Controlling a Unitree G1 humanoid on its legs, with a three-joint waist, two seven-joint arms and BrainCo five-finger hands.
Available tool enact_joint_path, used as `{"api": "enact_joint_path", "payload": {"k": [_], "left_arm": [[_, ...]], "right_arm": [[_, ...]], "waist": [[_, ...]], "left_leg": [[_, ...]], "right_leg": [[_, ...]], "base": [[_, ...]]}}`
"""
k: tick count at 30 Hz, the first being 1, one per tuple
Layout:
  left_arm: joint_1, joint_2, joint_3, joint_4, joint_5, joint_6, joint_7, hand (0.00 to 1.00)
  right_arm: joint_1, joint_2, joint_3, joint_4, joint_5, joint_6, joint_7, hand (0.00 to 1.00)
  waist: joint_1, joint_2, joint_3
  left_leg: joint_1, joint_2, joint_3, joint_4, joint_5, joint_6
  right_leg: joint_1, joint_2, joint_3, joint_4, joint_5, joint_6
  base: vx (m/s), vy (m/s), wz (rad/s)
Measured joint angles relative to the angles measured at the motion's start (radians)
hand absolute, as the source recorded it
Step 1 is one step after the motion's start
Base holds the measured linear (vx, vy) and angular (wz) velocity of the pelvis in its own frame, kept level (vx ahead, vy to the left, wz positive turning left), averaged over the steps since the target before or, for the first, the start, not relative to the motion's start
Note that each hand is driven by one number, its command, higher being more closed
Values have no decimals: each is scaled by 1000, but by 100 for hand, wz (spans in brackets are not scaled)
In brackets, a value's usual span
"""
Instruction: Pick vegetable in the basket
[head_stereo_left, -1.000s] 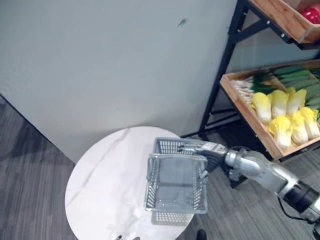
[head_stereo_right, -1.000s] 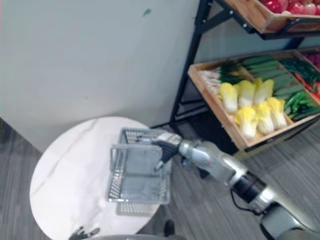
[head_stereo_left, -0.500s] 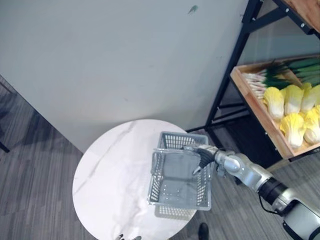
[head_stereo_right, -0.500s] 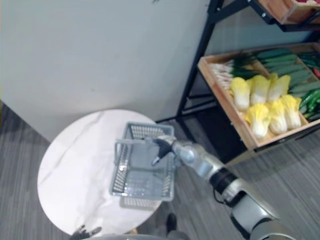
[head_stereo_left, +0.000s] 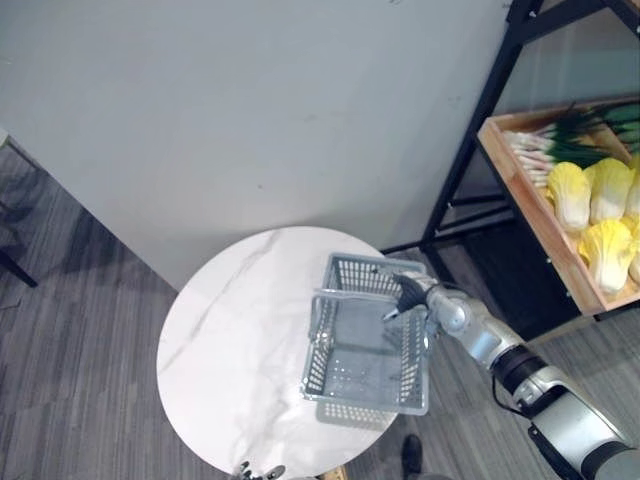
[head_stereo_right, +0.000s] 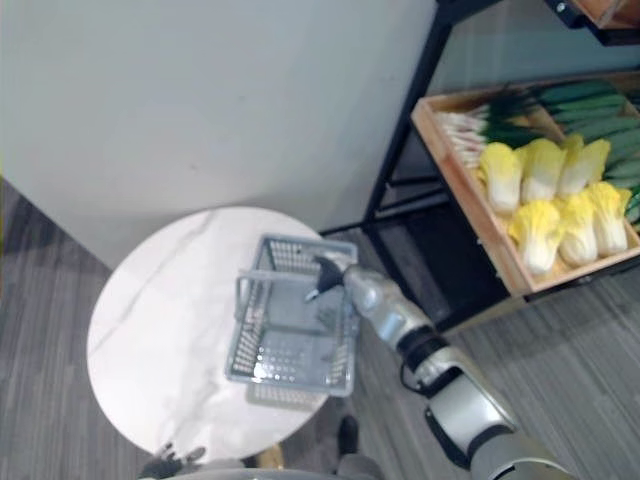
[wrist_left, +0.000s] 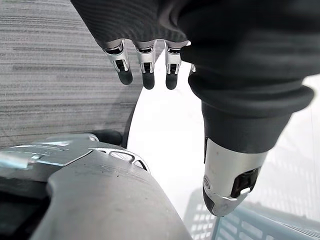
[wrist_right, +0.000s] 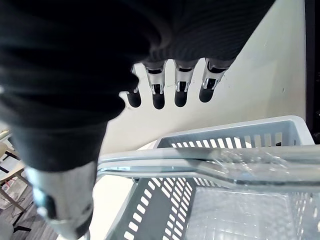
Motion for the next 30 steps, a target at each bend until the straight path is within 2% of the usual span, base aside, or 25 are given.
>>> {"api": "enact_joint_path", "payload": {"k": [9,18,21,25,26,30], "left_arm": [[-4,-3,0,-28,0,0,1,0],[-13,1,0,-41,0,-1,20,0],[-33,1,-1,-47,0,-1,22,0],[-35,1,-1,-55,0,-1,26,0],[-36,1,-1,-57,0,-1,28,0],[-38,1,-2,-63,0,-1,29,0]], "right_arm": [[-58,66,1,75,0,6,1,0],[-108,97,-1,155,-2,10,-4,0],[-116,98,-41,220,-10,25,-23,0],[-118,97,-46,236,-11,31,-35,0],[-125,98,-46,235,-16,30,-35,100],[-128,90,-47,214,-49,27,-36,100]], "waist": [[17,-2,32],[23,-14,76],[40,-15,97],[44,-18,102],[44,-19,111],[42,-19,118]], "left_leg": [[-6,-1,-11,-12,11,-1],[-14,-9,-30,-27,22,2],[-33,-16,-43,-25,26,7],[-42,-17,-55,-25,27,8],[-42,-18,-56,-25,27,8],[-56,-22,-54,-24,27,9]], "right_leg": [[-3,0,-13,-5,3,-4],[-5,-7,-28,-9,3,-4],[-16,-17,-41,-7,3,-4],[-19,-19,-47,-7,3,-4],[-19,-20,-47,-6,3,-4],[-37,-23,-44,1,3,-4]], "base": [[-22,-30,3],[-11,-16,6],[-25,-17,12],[-4,-16,10],[0,0,0],[-7,-6,-1]]}}
